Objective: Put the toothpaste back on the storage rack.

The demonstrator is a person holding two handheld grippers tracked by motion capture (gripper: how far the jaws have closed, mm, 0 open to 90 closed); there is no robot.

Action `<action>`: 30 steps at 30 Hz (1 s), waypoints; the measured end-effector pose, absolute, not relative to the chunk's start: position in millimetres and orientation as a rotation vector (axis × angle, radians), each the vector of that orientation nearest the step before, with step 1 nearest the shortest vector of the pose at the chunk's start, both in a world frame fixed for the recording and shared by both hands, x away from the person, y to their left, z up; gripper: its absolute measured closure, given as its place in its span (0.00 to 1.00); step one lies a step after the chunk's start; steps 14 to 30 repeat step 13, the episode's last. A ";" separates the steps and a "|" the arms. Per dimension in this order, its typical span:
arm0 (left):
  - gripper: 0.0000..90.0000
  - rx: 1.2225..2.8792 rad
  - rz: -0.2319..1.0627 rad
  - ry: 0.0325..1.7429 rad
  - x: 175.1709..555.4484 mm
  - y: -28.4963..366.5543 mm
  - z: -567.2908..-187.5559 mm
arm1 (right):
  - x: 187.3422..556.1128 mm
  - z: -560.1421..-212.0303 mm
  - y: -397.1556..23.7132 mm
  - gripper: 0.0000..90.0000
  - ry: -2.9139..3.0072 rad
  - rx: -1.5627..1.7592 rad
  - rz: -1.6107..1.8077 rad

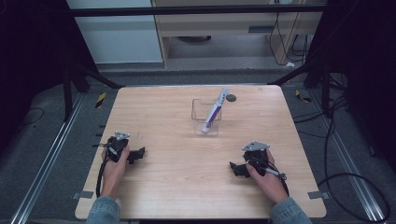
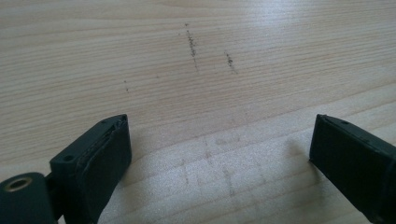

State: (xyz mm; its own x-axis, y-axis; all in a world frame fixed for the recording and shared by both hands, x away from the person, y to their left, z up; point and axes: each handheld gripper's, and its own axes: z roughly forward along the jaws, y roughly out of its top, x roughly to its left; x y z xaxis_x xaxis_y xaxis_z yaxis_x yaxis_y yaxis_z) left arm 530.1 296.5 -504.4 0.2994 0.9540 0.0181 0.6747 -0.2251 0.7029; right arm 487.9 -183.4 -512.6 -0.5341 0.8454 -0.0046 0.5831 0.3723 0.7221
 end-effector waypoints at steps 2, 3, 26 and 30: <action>0.04 1.985 0.622 1.437 530.1 295.7 -505.5 | 487.9 -512.6 -183.4 0.01 2.263 1.244 0.963; 0.03 1.979 0.626 1.432 529.8 295.6 -506.4 | 487.9 -512.6 -183.4 0.01 2.264 1.244 0.963; 0.00 1.966 0.635 1.453 528.0 294.8 -507.5 | 486.5 -512.6 -180.6 0.01 2.265 1.240 0.962; 0.00 1.966 0.635 1.453 528.0 294.8 -507.5 | 486.5 -512.6 -180.6 0.01 2.265 1.240 0.962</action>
